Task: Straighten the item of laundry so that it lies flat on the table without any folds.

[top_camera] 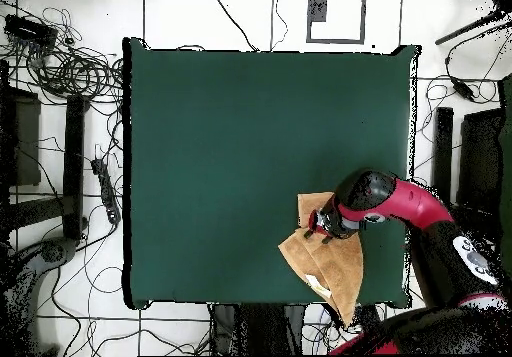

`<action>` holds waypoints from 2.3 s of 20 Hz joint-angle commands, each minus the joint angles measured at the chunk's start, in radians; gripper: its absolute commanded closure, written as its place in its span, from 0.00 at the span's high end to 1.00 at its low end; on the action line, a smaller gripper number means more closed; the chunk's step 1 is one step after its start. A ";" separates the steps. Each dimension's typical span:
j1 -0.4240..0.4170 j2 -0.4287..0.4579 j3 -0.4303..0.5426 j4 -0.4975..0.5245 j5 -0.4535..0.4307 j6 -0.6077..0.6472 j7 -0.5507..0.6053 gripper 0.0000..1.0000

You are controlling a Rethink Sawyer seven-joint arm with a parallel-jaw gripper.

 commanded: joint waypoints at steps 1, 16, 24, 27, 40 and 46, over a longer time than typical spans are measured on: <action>-0.050 -0.149 0.035 0.240 -0.221 -0.754 0.036 1.00; -0.054 -0.153 0.047 0.237 -0.244 -0.752 -0.033 1.00; -0.028 -0.153 0.030 0.221 -0.261 -0.737 -0.011 1.00; -0.030 -0.152 0.032 0.217 -0.275 -0.732 -0.025 1.00; -0.042 -0.152 0.045 0.213 -0.256 -0.683 -0.055 1.00; -0.040 -0.154 0.045 0.211 -0.253 -0.672 -0.056 1.00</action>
